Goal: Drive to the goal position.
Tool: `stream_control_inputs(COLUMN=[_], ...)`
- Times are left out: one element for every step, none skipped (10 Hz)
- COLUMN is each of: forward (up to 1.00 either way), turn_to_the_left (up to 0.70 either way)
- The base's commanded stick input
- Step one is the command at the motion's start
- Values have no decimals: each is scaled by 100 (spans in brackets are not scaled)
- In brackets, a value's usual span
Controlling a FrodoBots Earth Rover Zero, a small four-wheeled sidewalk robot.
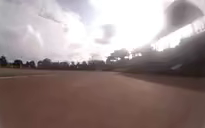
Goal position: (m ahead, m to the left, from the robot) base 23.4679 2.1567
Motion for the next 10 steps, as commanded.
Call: stream_control_inputs(forward=[70,70,70,70,70,70,70,70,70,70], turn_to_the_left=[0,0,0,0,0,0,0,0,0,0])
